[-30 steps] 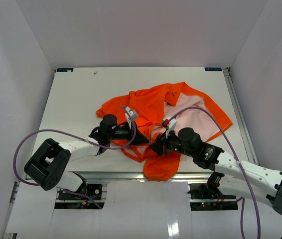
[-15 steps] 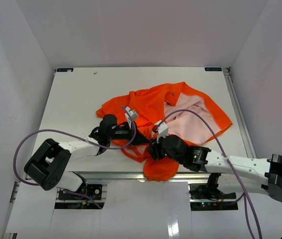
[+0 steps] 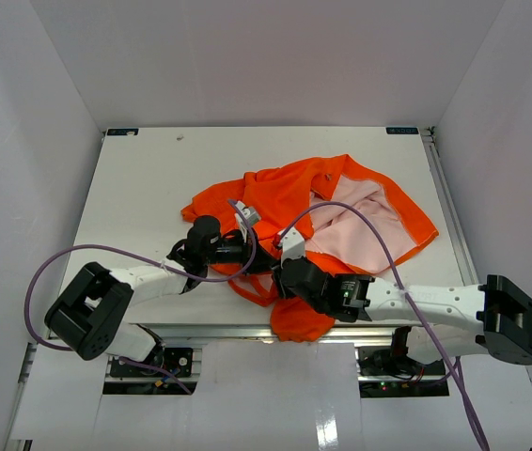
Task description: Zip up the jacket
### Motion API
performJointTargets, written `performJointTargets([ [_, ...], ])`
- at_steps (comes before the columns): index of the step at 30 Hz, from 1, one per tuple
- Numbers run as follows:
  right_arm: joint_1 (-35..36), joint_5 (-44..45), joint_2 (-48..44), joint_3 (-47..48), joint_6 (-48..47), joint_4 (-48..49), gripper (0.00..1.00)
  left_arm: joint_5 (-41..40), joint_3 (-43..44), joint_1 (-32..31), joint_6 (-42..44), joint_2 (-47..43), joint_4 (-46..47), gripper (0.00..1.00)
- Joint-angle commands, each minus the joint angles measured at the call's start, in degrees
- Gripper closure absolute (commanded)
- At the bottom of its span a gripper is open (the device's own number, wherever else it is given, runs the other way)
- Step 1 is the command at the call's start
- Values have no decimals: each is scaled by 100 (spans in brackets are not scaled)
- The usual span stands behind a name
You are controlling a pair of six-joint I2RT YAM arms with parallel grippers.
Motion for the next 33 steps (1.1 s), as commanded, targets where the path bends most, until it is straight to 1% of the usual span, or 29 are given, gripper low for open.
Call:
performJointTargets([
  [1,65,654,63,329,265,-268,61,10,-42,33,63,-262,-10,100],
  [6,74,842,-13,340,315,-333,75,3,-34,33,63,-254,-10,100],
  [9,66,897,-61,331,306,-388,79,-7,-38,33,72,-232,-19,100],
  [11,66,965,-86,348,315,-448,87,-7,-42,33,72,-228,-19,100],
  [13,67,1088,-107,352,283,-461,92,-16,-42,33,82,-220,-30,100],
  [17,75,1344,-159,421,133,-458,92,2,-42,33,146,-217,-102,100],
  [25,75,1919,-174,857,-370,-537,92,21,-59,33,266,-263,-203,100],
  [33,47,2117,221,1234,-847,-521,92,130,-102,33,274,-314,-157,100],
])
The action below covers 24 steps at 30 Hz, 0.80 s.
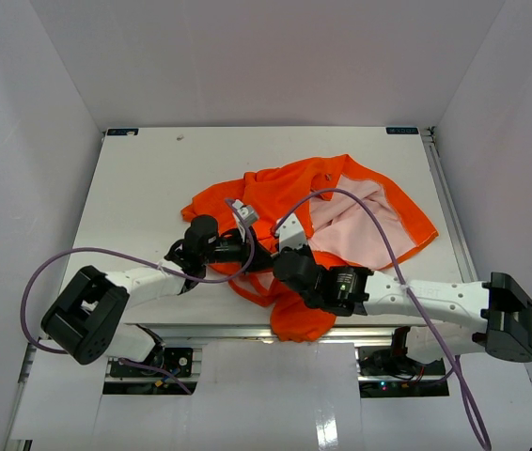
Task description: Zip up the jacket
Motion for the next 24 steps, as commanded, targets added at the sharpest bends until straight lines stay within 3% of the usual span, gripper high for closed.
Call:
performJointTargets([
  [1,-66,713,178,456,-408,288,92,186,-110,26,102,-185,-151,100],
  [6,-610,482,271,657,-857,622,92,15,-152,26,109,-299,-321,100],
  [13,-1483,-494,350,902,-1365,1025,92,-831,-329,26,152,-966,-1078,100],
  [16,-1588,-1023,362,844,-1478,1216,92,-1145,-553,11,112,-1351,-1259,100],
  [22,-1496,-2163,218,394,-1517,1691,92,-1221,-521,-9,97,-1238,-1403,100],
  [24,-1410,-2261,212,300,-1428,1605,92,-1393,-438,-9,35,-1237,-1525,92],
])
